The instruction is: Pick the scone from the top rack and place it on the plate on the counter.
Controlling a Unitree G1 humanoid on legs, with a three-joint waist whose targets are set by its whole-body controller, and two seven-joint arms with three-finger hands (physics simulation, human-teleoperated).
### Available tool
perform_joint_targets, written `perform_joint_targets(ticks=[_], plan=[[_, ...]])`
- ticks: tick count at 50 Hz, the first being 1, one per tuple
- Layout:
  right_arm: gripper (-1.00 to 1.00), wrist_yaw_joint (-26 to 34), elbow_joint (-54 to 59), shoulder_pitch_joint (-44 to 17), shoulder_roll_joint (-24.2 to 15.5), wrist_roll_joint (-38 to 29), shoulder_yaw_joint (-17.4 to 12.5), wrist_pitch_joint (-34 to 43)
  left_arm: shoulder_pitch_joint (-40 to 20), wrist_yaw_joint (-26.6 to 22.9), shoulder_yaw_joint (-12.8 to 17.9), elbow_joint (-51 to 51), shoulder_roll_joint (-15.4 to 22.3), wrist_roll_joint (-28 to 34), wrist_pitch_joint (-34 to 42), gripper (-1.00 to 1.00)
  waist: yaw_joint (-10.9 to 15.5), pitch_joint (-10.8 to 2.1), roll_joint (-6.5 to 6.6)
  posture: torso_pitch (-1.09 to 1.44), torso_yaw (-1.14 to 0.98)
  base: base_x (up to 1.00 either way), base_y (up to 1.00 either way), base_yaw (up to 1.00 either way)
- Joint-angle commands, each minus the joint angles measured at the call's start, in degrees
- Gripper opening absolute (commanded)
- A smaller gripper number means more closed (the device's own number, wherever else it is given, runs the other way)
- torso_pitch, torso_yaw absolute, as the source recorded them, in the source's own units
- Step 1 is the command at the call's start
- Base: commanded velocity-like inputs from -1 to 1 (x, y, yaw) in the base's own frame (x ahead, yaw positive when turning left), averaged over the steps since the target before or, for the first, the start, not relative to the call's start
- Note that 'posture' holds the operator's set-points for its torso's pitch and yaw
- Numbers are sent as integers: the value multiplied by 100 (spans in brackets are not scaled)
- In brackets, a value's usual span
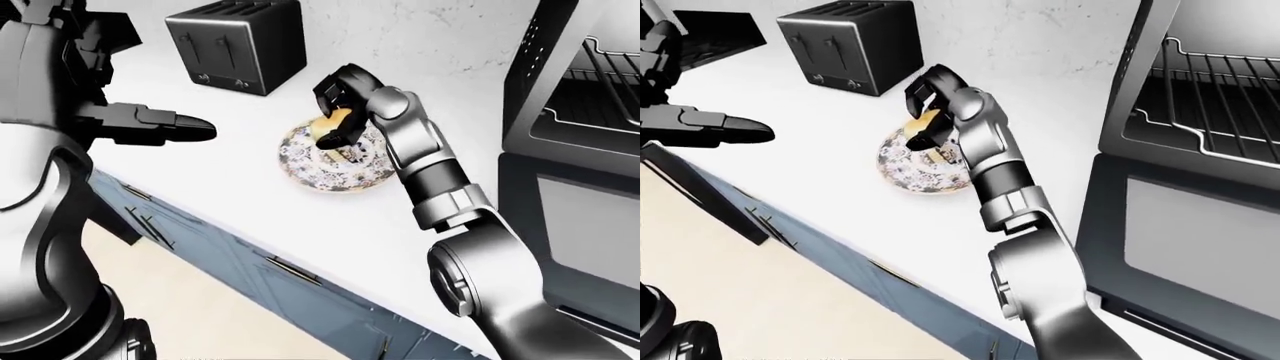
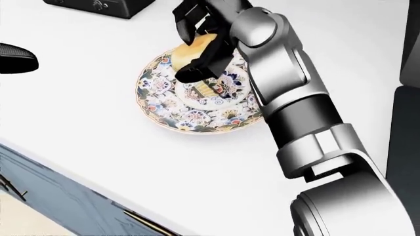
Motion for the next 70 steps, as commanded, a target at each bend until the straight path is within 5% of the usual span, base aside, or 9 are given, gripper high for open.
perform_joint_targets(ticks=[1,44,47,48,49,50,53,70], plan=[[-100,-116,-201,-247,-48,-35,-32,-255,-149,21,80,-100,85,63,-142,100,2,-169,16,0,66,0,0,0],[-100,-701,276,-4,-53,-424,-45,-759,-285,-210,13,-23,90,390,-151,100,54,-187,-8,0,66,0,0,0],[-10,-711,290,-21,-60,-430,-44,-777,-263,-211,24,-23,90,396,-170,100,51,-191,-9,0,66,0,0,0],[65,-747,311,-34,-68,-433,-51,-785,-252,-203,10,-13,82,408,-185,100,51,-192,-9,0,66,0,0,0],[81,-736,321,-37,-66,-422,-55,-780,-247,-208,9,-19,82,411,-184,100,50,-191,-9,0,66,0,0,0],[65,-738,309,-34,-60,-409,-63,-759,-263,-201,13,-13,70,410,-185,100,52,-191,-9,0,66,0,0,0],[99,-745,273,-37,-73,-393,-71,-714,-261,-210,1,-17,72,419,-186,100,58,-188,-11,0,66,0,0,0],[100,-741,59,-168,-128,-213,-144,-454,-257,-234,13,-8,73,441,-204,100,66,-185,-18,0,66,0,0,0]])
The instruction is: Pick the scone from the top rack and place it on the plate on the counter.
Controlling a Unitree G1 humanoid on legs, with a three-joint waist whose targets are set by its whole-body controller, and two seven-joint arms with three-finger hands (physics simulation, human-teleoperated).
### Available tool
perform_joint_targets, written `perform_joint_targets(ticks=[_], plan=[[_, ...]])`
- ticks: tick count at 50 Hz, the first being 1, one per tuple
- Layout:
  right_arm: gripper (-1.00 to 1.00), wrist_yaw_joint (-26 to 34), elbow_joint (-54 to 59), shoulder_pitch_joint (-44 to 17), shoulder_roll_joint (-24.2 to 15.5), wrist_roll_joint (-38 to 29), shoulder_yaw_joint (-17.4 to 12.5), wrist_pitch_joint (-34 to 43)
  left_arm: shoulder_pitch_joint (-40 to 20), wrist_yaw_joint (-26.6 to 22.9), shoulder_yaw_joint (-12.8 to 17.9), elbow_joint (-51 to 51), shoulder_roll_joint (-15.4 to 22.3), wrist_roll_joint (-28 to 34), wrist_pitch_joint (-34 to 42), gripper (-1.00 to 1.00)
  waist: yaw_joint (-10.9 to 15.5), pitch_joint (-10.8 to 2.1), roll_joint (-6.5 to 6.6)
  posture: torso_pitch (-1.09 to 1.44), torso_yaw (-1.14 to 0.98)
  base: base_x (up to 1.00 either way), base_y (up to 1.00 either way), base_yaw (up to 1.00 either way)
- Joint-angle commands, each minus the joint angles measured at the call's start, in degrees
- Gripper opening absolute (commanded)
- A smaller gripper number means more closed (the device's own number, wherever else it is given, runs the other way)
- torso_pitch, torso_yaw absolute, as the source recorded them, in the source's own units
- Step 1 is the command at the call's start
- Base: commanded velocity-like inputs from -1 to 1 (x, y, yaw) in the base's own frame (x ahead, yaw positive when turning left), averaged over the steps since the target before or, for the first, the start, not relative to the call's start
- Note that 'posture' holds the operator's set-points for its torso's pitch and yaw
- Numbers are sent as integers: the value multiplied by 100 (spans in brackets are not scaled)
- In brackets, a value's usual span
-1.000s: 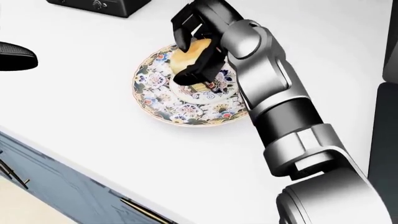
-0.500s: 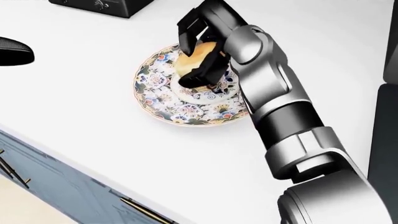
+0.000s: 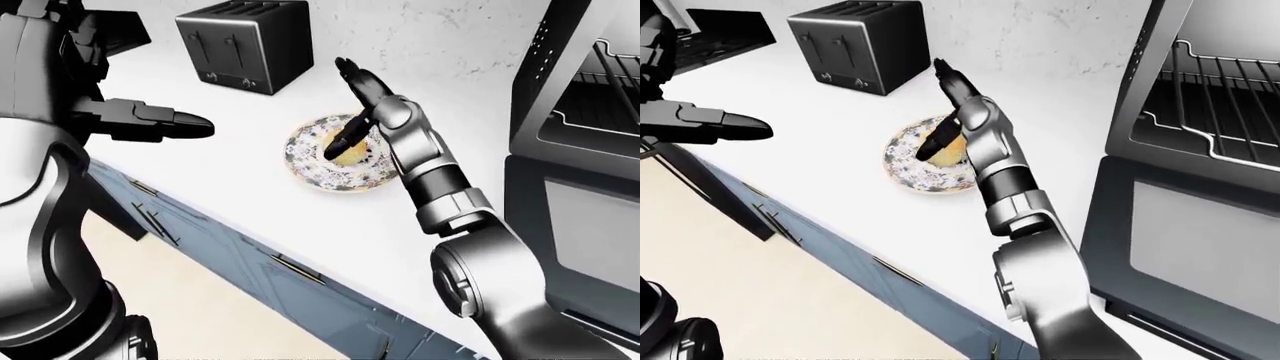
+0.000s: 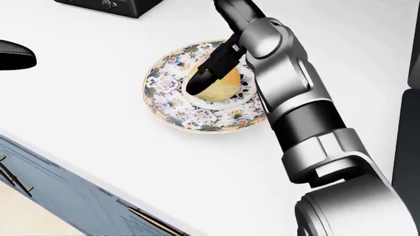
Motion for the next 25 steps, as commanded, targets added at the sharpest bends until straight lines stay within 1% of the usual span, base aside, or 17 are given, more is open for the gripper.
perform_joint_targets(ticks=[1,4,10,17,22,25], plan=[[100,-39,-407,-303,-57,67,-41,-10,-160,38,74,-91,84,39,-137,100,3,-171,11,0,66,0,0,0],[100,8,-666,-466,-109,166,-92,223,-166,43,57,-75,82,48,-141,100,8,-160,4,0,66,0,0,0],[100,56,-1141,-604,-225,311,-130,583,-193,31,58,-68,92,58,-129,100,16,-139,3,0,66,0,0,0],[100,235,-2081,-565,-398,420,-151,1227,-316,21,35,-27,141,58,-76,100,33,-121,-22,0,66,0,0,0],[100,460,-2988,-323,-443,375,-122,1761,-389,16,19,-8,158,62,-42,100,46,-98,-38,0,66,0,0,0],[100,576,-3493,-269,-481,372,-157,2113,-412,12,10,-19,159,66,-13,100,50,-91,-47,0,66,0,0,0]])
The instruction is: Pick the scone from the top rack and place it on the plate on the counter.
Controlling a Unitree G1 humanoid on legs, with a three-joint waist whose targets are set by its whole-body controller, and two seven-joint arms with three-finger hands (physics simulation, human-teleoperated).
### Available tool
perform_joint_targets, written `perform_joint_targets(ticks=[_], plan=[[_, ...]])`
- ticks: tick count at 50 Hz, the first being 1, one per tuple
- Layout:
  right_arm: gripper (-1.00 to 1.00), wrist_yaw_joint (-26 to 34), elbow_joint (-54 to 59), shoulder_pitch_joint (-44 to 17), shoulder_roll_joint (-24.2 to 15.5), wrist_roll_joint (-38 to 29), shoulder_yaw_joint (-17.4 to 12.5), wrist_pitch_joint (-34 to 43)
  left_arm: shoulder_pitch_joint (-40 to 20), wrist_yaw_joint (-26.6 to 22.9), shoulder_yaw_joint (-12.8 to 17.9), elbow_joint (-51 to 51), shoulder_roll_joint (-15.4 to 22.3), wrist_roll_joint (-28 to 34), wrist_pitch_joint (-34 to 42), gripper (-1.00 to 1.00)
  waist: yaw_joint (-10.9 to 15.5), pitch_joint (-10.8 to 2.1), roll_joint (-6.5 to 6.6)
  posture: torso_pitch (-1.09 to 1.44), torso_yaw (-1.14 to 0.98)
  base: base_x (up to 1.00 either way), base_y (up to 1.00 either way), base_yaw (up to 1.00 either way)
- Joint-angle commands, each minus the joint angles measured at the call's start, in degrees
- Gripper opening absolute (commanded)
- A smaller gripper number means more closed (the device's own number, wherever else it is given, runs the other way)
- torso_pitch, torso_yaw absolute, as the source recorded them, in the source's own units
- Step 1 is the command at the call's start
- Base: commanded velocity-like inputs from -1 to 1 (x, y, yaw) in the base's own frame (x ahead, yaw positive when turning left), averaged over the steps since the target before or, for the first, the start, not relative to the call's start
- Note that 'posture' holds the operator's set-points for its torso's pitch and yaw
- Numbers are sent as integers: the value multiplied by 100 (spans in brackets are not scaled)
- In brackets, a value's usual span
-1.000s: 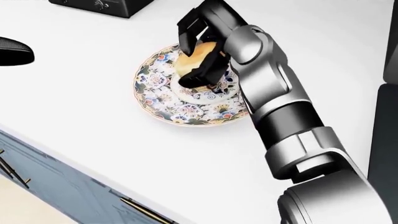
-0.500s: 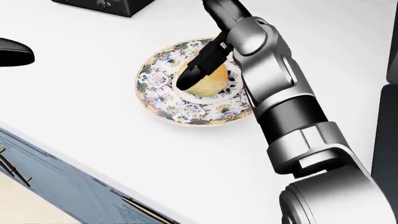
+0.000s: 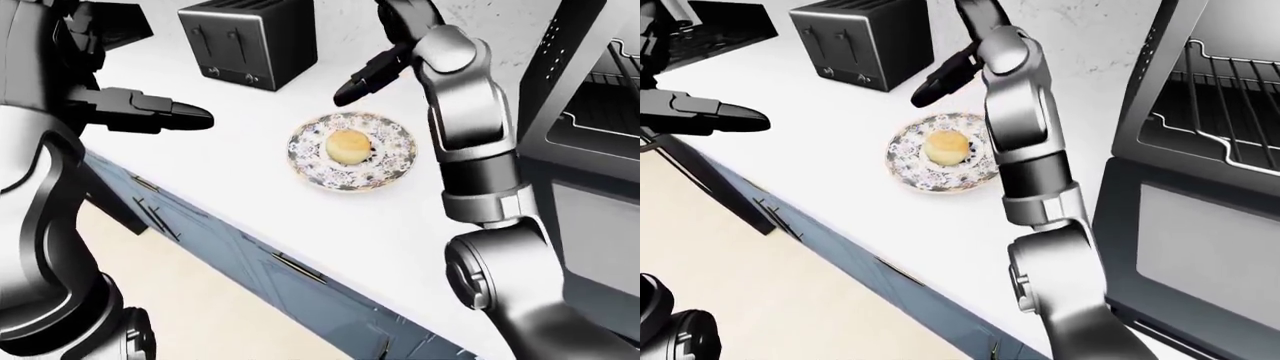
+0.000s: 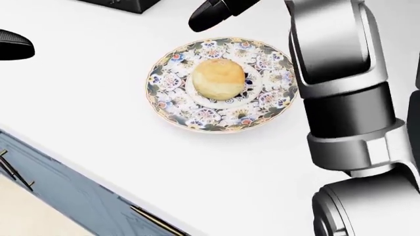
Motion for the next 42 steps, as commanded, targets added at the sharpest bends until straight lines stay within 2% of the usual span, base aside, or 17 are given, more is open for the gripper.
perform_joint_targets(ticks=[1,9,22,34,42], plan=[[100,46,-412,-209,-66,-32,-38,150,-164,28,77,-93,92,43,-124,100,2,-165,5,0,66,0,0,0],[100,391,-1533,-114,-68,-160,17,899,-126,11,98,-128,99,52,-109,100,9,-145,-7,0,66,0,0,0],[100,568,-1995,-514,-189,-193,-10,1378,-92,20,147,-156,132,50,-103,100,0,-127,2,0,66,0,0,0],[100,913,-2581,-736,-378,-383,-4,1938,-298,89,376,-239,461,-111,169,100,-8,-87,10,0,66,0,0,0],[100,1173,-3058,-721,-545,-563,-12,2331,-436,51,620,-428,909,-337,533,100,-20,-50,25,0,66,0,0,0]])
